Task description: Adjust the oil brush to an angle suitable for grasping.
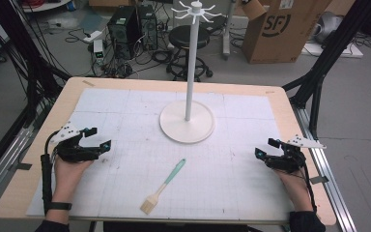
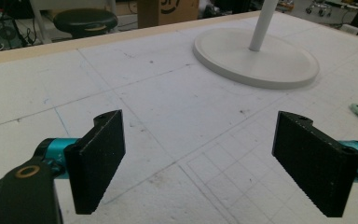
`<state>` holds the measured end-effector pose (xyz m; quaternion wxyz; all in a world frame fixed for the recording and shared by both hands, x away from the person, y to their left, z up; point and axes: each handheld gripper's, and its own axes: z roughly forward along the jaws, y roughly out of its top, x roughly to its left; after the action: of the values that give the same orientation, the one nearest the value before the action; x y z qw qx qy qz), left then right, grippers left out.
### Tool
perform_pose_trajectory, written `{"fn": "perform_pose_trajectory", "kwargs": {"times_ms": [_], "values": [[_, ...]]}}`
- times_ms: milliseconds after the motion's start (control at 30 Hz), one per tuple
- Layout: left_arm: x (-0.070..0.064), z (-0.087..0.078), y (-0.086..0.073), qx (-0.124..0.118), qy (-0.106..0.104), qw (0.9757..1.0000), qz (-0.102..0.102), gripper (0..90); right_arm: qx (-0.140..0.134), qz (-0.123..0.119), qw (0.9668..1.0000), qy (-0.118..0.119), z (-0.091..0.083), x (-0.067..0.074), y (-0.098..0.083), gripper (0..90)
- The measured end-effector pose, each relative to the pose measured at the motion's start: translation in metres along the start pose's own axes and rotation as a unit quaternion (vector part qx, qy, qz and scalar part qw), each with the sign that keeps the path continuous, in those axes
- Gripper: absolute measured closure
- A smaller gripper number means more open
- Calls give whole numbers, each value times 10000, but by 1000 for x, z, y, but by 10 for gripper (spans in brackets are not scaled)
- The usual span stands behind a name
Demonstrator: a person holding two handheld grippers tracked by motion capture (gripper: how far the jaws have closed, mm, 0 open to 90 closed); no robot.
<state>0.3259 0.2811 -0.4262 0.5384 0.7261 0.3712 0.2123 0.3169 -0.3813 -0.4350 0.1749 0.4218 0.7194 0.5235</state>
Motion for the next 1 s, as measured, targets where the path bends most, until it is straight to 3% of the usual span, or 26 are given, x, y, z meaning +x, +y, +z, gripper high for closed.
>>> {"fn": "perform_pose_trajectory", "kwargs": {"times_ms": [1000], "values": [[-4, -5, 2, 14, -122, 9999, -1, 171, -123, 71, 9999, -19, -1, -1, 4, 162]]}}
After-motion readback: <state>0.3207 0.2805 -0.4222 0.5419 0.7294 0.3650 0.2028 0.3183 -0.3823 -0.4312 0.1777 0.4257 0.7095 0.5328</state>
